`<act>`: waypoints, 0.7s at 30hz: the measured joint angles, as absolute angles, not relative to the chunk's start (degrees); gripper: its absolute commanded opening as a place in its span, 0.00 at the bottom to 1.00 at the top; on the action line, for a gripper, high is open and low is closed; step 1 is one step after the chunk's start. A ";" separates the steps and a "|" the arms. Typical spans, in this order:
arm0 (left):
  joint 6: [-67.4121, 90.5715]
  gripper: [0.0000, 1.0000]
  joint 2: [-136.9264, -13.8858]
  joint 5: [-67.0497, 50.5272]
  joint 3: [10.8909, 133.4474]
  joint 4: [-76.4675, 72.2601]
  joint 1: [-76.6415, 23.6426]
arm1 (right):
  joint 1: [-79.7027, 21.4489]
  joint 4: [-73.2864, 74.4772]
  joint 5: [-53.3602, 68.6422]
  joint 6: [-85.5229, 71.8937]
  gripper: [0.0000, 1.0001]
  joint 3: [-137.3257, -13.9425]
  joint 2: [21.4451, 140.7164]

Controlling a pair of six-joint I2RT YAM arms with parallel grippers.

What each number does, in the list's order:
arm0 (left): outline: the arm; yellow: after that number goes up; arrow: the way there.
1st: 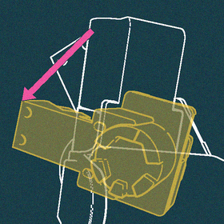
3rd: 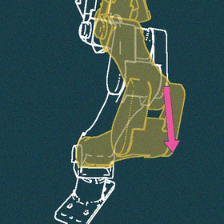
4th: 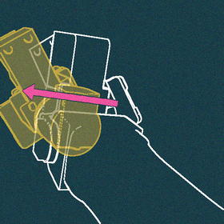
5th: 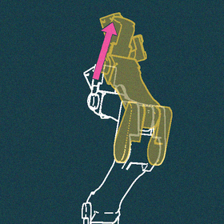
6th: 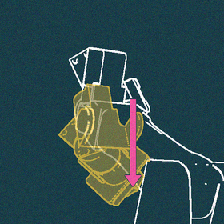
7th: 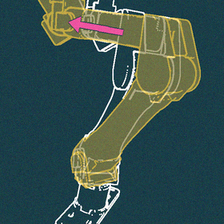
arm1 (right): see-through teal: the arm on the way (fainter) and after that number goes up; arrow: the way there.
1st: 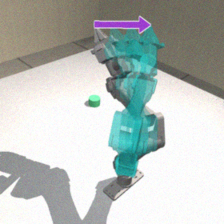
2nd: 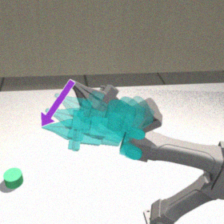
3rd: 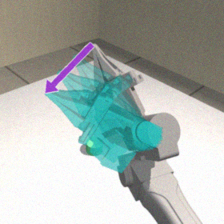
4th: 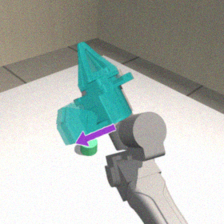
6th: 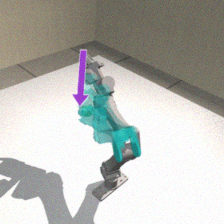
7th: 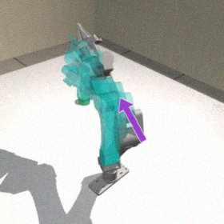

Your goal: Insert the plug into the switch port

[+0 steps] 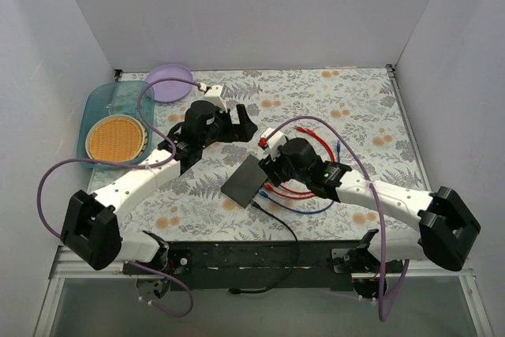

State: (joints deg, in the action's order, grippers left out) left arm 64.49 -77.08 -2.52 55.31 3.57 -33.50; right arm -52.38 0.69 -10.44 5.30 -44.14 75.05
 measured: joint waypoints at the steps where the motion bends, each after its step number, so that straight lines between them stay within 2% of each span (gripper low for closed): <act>1: 64.05 0.98 -76.20 -2.46 56.05 4.23 -33.50 | -52.38 0.67 -10.68 5.08 0.72 -44.21 73.45; 8: 62.83 0.98 -67.85 -2.48 57.06 6.76 -33.50 | -52.38 0.99 -12.62 3.38 0.83 -47.11 66.00; 15: 63.11 0.98 -60.73 -2.13 55.33 6.83 -33.50 | -52.38 2.48 -14.31 1.41 0.85 -47.53 60.01; 21: 64.14 0.98 -60.62 -1.91 52.10 7.60 -33.50 | -52.38 3.29 -17.52 -0.75 0.87 -47.46 55.64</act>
